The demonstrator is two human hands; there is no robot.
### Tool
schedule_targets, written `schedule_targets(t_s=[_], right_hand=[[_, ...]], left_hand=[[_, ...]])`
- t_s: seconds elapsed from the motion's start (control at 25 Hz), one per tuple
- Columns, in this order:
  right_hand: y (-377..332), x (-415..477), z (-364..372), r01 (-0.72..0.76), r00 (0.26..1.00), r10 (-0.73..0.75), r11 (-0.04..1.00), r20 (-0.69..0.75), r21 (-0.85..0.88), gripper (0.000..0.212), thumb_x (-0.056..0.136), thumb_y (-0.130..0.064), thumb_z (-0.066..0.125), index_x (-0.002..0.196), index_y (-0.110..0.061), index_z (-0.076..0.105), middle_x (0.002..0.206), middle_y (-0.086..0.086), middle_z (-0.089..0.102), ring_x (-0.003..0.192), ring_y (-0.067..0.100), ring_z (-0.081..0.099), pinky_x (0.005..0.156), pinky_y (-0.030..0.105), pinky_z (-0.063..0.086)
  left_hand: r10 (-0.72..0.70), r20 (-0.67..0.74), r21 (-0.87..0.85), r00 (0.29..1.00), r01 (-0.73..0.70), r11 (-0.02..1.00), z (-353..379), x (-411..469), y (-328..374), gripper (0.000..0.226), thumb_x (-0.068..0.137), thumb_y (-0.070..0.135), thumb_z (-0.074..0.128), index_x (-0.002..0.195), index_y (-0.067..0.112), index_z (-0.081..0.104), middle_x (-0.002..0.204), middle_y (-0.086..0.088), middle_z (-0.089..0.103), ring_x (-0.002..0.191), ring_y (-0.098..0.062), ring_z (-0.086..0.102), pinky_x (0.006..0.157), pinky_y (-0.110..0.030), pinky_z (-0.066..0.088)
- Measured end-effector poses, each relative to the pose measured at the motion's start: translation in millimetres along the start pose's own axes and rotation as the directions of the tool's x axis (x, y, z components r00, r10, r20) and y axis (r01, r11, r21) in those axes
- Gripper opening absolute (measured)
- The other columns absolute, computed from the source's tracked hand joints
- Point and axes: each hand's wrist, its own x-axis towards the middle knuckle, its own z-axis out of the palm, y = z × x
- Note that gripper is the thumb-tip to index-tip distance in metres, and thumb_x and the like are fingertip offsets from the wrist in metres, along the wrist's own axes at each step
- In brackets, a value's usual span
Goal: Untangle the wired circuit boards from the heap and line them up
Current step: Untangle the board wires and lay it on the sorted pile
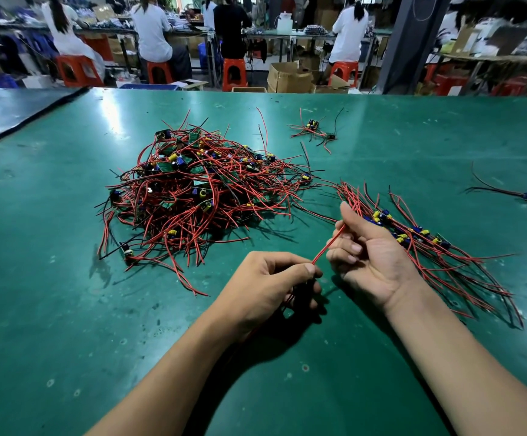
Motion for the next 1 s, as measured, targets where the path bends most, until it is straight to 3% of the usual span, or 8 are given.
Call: schedule_targets(t_s=[0.2,0.28,0.36,0.52,0.64,0.76,1.0], right_hand=[[0,3,-2,0.016,1.0,-0.016,1.0,-0.018,-0.009,0.034,0.077,-0.031,0.072,0.06,-0.015,0.047,0.054,-0.006,0.034,0.033,0.004,0.025,0.031,0.016,0.019],[3,1,-2,0.063,0.997,-0.069,0.986,-0.035,-0.154,0.034,0.074,-0.036,0.075,0.06,-0.014,0.053,0.056,-0.006,0.034,0.035,0.003,0.026,0.033,0.015,0.021],[9,-2,-2,0.109,0.994,-0.105,0.938,0.032,-0.33,0.033,0.072,-0.039,0.076,0.072,-0.01,0.061,0.057,-0.005,0.038,0.038,0.003,0.03,0.035,0.015,0.025],[20,-9,-4,0.067,0.98,0.042,0.849,0.194,-0.523,0.031,0.068,-0.031,0.084,0.091,-0.012,0.075,0.055,0.001,0.049,0.042,0.012,0.044,0.043,0.02,0.042],[18,-8,-8,0.079,0.98,0.043,0.809,0.192,-0.583,0.028,0.071,-0.033,0.082,0.091,-0.014,0.077,0.057,0.0,0.05,0.045,0.01,0.039,0.045,0.018,0.034],[12,-2,-9,0.143,0.985,-0.063,0.819,0.161,-0.556,0.024,0.073,-0.035,0.077,0.078,-0.011,0.074,0.054,-0.004,0.041,0.039,0.004,0.029,0.038,0.018,0.019],[-5,2,-10,0.121,0.992,-0.129,0.954,-0.01,-0.275,0.023,0.076,-0.03,0.072,0.071,-0.008,0.066,0.061,-0.004,0.044,0.035,0.002,0.027,0.035,0.013,0.021]], left_hand=[[-0.012,0.015,0.069,1.0,0.011,0.998,-1,-2,1,0.015,0.092,0.006,0.062,0.086,-0.004,0.071,0.071,-0.014,0.069,0.057,-0.024,0.063,0.054,-0.025,0.051],[-0.029,-0.007,0.038,1.0,0.029,0.999,-1,-2,1,0.015,0.092,0.003,0.06,0.085,-0.005,0.07,0.07,-0.016,0.068,0.055,-0.024,0.064,0.053,-0.028,0.053],[-0.026,-0.033,0.012,0.999,0.026,1.0,0,-1,1,0.017,0.094,0.002,0.057,0.085,-0.005,0.069,0.071,-0.017,0.067,0.055,-0.025,0.064,0.055,-0.033,0.056],[-0.023,-0.082,-0.023,0.996,0.021,1.0,-2,0,2,0.019,0.097,0.007,0.054,0.088,-0.002,0.068,0.073,-0.015,0.069,0.055,-0.023,0.065,0.052,-0.028,0.054],[-0.049,-0.085,-0.085,0.995,0.042,0.996,-5,0,5,0.017,0.095,0.008,0.056,0.085,0.002,0.069,0.071,-0.013,0.068,0.055,-0.02,0.064,0.052,-0.024,0.053],[-0.058,-0.034,-0.059,0.998,0.056,0.997,-6,-1,6,0.017,0.094,0.007,0.058,0.084,0.003,0.071,0.071,-0.014,0.067,0.056,-0.021,0.063,0.053,-0.024,0.052],[-0.056,0.041,0.02,0.998,0.055,0.998,-5,-3,7,0.016,0.094,0.007,0.059,0.086,0.003,0.072,0.073,-0.013,0.069,0.058,-0.021,0.063,0.056,-0.024,0.051]])
